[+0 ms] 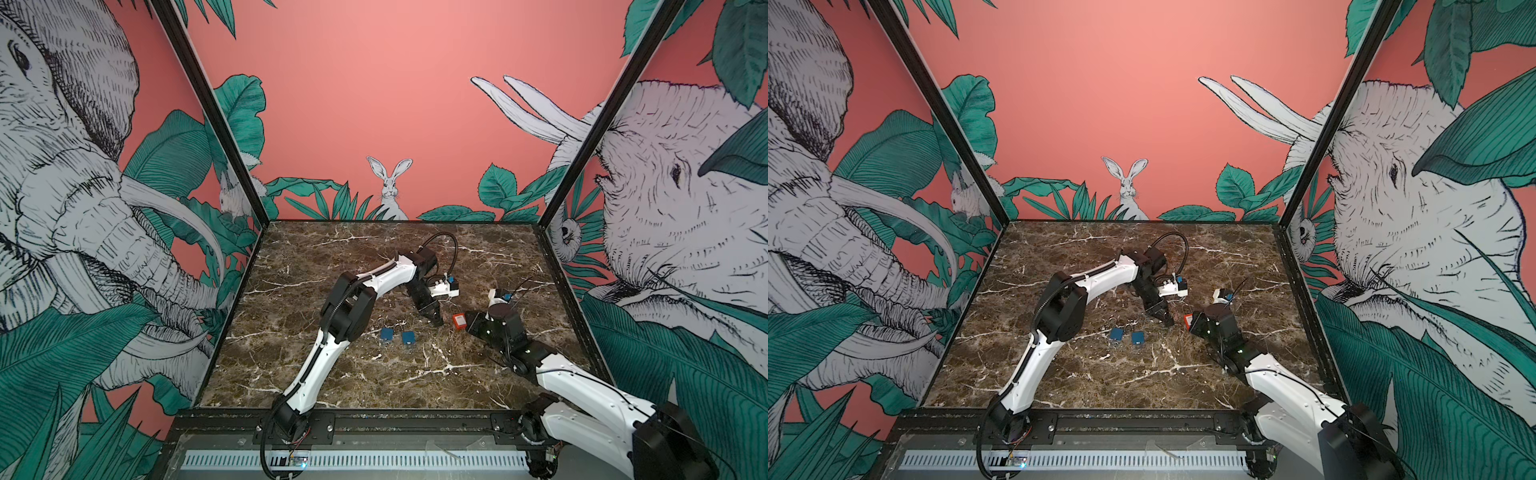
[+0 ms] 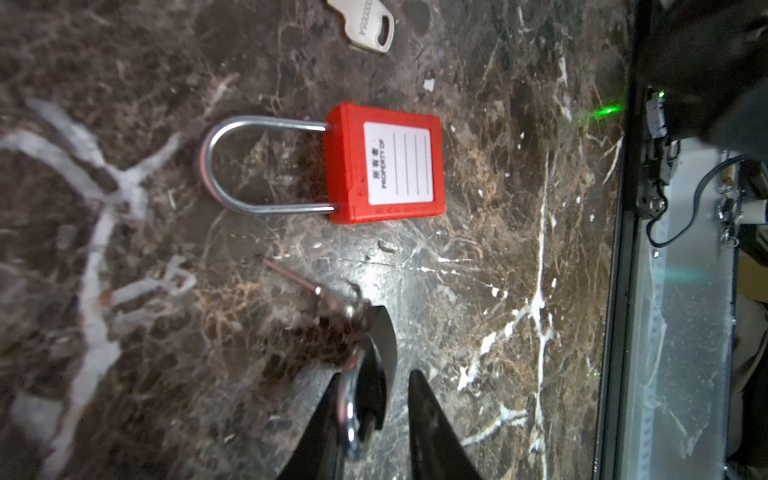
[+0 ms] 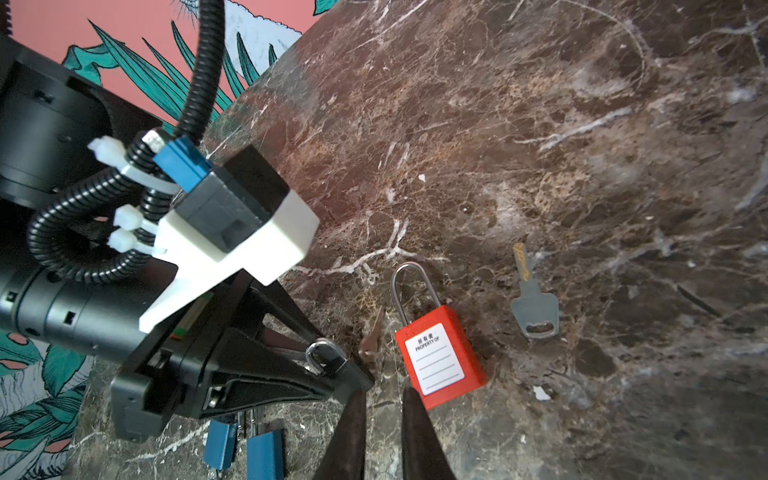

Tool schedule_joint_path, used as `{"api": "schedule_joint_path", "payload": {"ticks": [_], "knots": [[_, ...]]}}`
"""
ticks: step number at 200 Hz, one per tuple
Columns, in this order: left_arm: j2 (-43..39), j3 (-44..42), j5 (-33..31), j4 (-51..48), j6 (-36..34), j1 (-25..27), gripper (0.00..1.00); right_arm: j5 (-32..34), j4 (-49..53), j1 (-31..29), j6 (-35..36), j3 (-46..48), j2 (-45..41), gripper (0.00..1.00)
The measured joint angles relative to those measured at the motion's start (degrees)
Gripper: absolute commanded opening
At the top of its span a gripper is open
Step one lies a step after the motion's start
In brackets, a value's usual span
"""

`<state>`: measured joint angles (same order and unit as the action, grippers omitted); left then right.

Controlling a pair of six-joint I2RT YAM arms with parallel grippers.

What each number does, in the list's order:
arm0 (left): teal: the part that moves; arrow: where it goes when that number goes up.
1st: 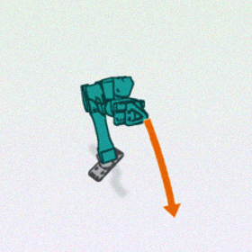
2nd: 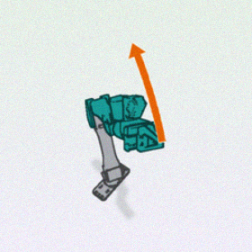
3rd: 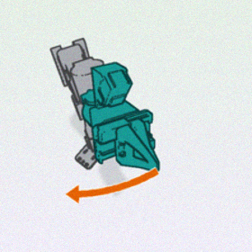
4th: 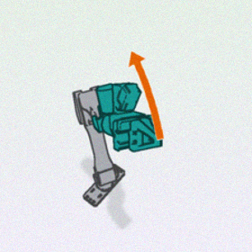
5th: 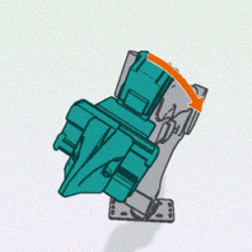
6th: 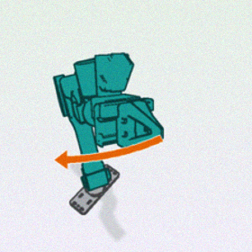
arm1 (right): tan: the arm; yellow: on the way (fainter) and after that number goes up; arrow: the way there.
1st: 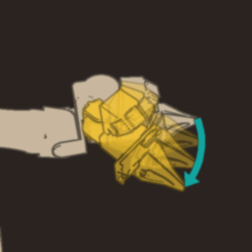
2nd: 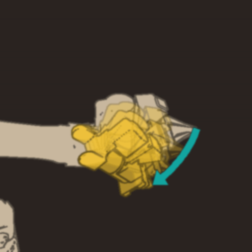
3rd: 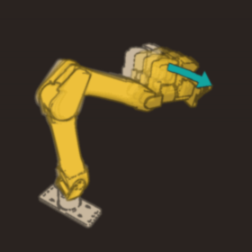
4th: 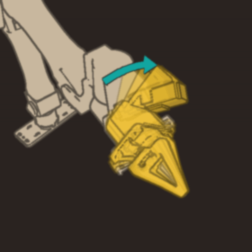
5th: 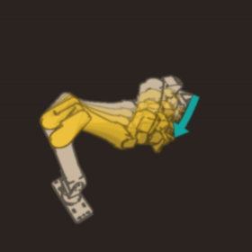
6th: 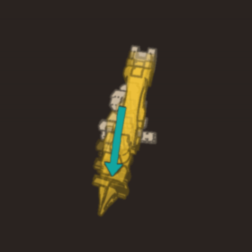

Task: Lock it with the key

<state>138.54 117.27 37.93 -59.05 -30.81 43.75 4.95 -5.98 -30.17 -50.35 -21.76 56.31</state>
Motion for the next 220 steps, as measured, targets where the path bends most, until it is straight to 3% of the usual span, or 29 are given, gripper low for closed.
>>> {"api": "schedule_joint_path", "payload": {"ticks": [8, 76, 106, 159, 181, 197, 220], "knots": [[0.0, 0.2, -0.5, 0.2, 0.1, 0.0, 0.38, -0.1, -0.1, 0.1, 0.0, 0.0, 0.0, 0.18], [0.1, 1.9, -5.7, 3.8, 2.3, 0.0, 0.41, -1.0, -0.1, 0.5, 0.5, -0.4, 0.7, 0.18], [-4.1, -4.2, -10.1, 11.3, 5.6, -0.6, 0.41, -1.0, 1.7, 0.5, 1.6, -2.0, 0.3, 0.18], [-24.9, -24.2, -18.8, 29.9, 17.3, -4.3, 0.4, -4.0, 6.4, 0.5, 4.6, -8.4, 1.6, 0.16], [-36.4, -35.6, -23.1, 39.8, 24.5, -6.1, 0.41, -4.5, 8.1, -1.4, 6.3, -11.5, 3.0, 0.26], [-45.1, -44.3, -24.7, 45.7, 31.1, -6.4, 0.42, -3.9, 9.8, -4.8, 7.8, -13.9, 4.4, 0.28], [-55.2, -55.1, -24.8, 53.3, 39.1, -5.7, 0.55, -3.5, 11.8, -10.2, 9.7, -17.2, 7.5, 0.3]]}}
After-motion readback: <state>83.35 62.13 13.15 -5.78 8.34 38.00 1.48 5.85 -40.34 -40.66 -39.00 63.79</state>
